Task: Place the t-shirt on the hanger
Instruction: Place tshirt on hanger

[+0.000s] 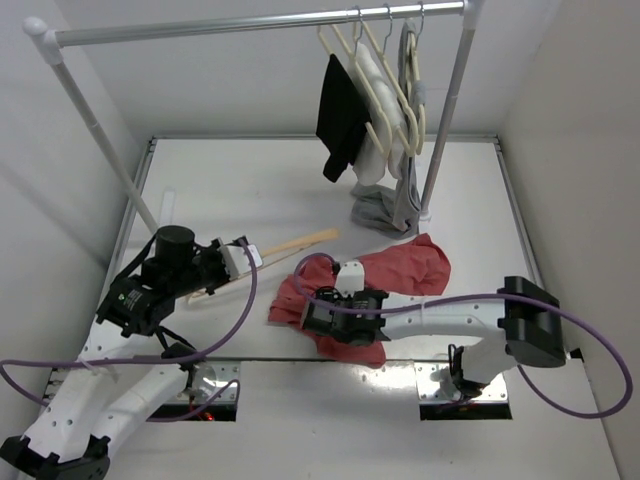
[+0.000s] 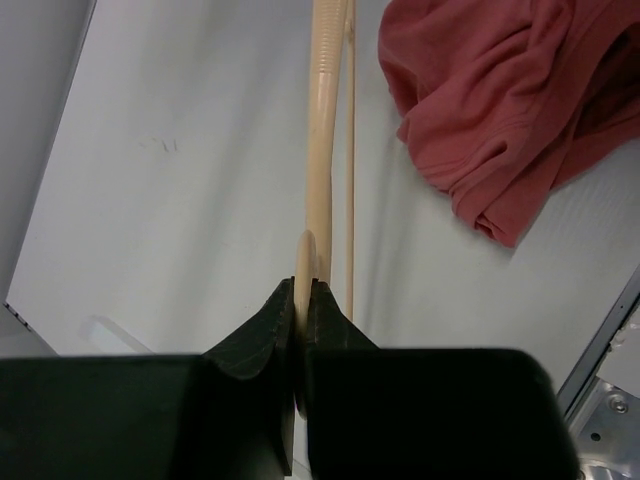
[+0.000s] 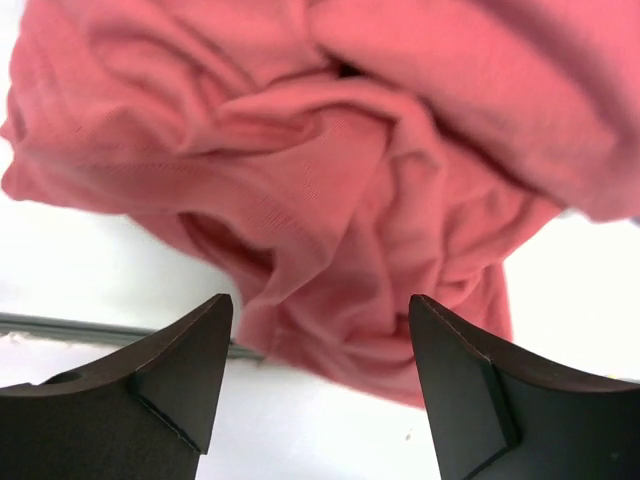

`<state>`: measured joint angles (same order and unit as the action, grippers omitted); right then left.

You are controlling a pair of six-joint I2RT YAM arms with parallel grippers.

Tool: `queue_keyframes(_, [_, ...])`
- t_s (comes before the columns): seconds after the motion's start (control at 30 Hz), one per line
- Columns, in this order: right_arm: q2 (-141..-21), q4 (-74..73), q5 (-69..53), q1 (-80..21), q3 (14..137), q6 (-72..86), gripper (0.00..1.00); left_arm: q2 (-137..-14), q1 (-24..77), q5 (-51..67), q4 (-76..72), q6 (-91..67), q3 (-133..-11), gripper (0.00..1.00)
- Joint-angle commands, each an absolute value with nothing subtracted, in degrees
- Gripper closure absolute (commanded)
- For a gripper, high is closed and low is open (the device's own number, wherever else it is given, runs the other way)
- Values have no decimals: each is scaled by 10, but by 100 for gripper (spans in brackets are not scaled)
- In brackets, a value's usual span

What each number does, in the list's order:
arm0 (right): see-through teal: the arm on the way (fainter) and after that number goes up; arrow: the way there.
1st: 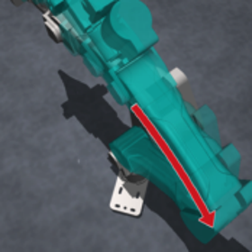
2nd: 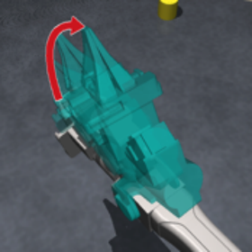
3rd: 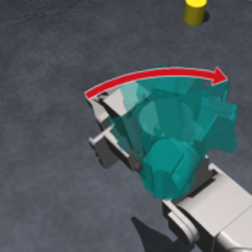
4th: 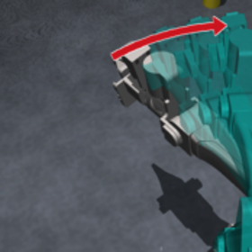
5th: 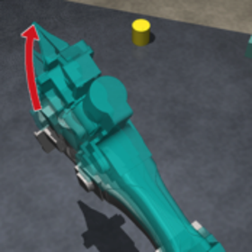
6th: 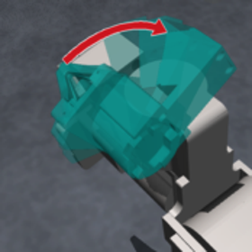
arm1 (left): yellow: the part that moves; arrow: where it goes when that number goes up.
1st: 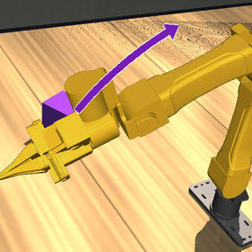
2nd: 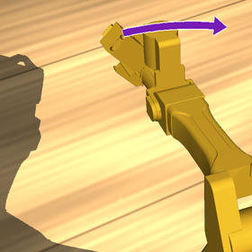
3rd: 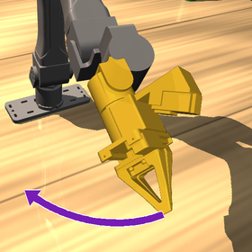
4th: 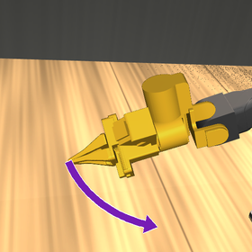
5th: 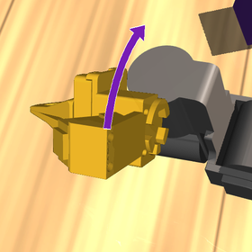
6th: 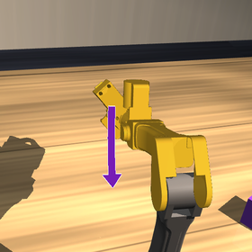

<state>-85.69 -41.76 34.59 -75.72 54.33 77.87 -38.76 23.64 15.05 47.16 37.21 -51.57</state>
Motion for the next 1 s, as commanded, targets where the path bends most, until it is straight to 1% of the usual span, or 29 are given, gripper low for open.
queue_keyframes(0.0, [-914,-460,380,-780,588,852,29,-381,234,170,461,381,-509,100])
queue_keyframes(0.07, [-934,-483,374,-788,588,904,26,-375,234,170,461,387,-504,100])
queue_keyframes(0.1, [-922,-480,374,-788,569,923,28,-375,234,170,468,387,-504,100])
queue_keyframes(0.17, [-881,-420,366,-788,525,923,35,-367,234,170,475,392,-504,100])
queue_keyframes(0.2, [-860,-359,366,-788,481,923,40,-360,234,170,482,392,-504,100])
queue_keyframes(0.27, [-837,-329,357,-779,455,929,49,-351,234,170,488,398,-504,100])
queue_keyframes(0.37, [-859,-300,350,-773,456,906,52,-334,234,170,493,398,-504,100])
queue_keyframes(0.43, [-899,-308,345,-773,492,889,57,-329,234,170,498,393,-504,100])
queue_keyframes(0.47, [-910,-317,345,-773,503,889,69,-329,234,170,498,393,-504,100])
queue_keyframes(0.53, [-910,-317,345,-773,502,900,82,-323,234,176,514,393,-514,100])
queue_keyframes(0.57, [-900,-311,345,-773,481,907,88,-323,234,183,522,403,-514,100])
queue_keyframes(0.6, [-889,-305,345,-773,468,924,99,-317,234,198,532,414,-519,100])
queue_keyframes(0.67, [-842,-287,345,-773,424,946,100,-317,234,226,572,464,-533,100])
queue_keyframes(0.7, [-825,-280,345,-768,411,961,100,-317,234,267,591,486,-539,100])
queue_keyframes(0.77, [-791,-274,358,-768,385,966,100,-317,234,303,648,547,-549,100])
queue_keyframes(0.8, [-762,-280,374,-768,385,973,100,-317,234,313,658,557,-549,100])
queue_keyframes(0.97, [-722,-355,412,-756,409,956,100,-343,234,329,688,596,-566,100])
